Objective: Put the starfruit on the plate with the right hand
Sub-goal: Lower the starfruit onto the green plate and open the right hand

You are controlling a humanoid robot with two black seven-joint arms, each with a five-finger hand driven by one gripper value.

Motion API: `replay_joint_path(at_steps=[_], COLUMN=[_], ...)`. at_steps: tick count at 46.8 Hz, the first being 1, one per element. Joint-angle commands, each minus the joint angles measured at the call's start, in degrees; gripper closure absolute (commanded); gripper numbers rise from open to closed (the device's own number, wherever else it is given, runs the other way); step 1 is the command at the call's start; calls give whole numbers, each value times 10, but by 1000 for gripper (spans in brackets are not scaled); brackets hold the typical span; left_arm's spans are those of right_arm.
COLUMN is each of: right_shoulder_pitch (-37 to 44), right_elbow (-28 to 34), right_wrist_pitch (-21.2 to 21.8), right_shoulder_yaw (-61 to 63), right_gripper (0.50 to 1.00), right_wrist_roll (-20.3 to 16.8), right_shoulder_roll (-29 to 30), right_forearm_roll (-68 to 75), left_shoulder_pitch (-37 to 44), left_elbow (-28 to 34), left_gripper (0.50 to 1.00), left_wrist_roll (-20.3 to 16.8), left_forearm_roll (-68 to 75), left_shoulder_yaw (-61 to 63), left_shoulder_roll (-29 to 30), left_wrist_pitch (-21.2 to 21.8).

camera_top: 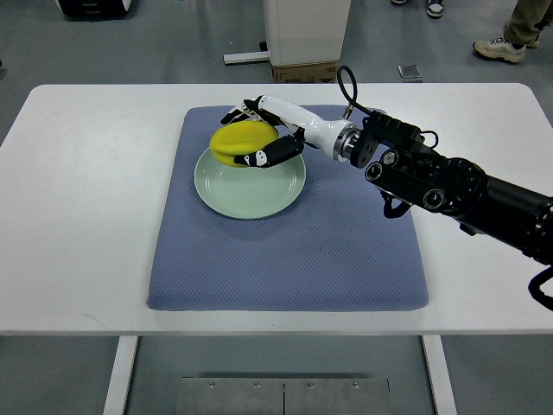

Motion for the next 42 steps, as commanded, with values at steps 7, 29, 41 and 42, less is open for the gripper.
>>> replay_joint_path(at_steps=[7, 29, 41, 42], right_shoulder_pitch=[-3, -17, -17, -17], right_elbow=[14, 9, 9, 10], right_wrist_pitch=[-1, -7, -9, -9], right_shoulder_yaw=[-32, -59, -59, -58], right_gripper=[1000, 1000, 846, 794], right_wrist_roll=[-2, -82, -101, -101], right_shoulder_roll=[0, 0, 0, 0], right_forearm_roll=[-1, -2, 0, 1], left_shoulder_pitch=[0, 0, 0, 1], left_elbow=[0, 0, 0, 0], left_gripper=[500, 500, 500, 500], left_wrist_roll=[0, 0, 0, 0], left_forearm_roll=[0, 0, 0, 0], left_shoulder_yaw=[0, 0, 0, 0], left_shoulder_roll=[0, 0, 0, 0], left_wrist_pitch=[0, 0, 0, 0])
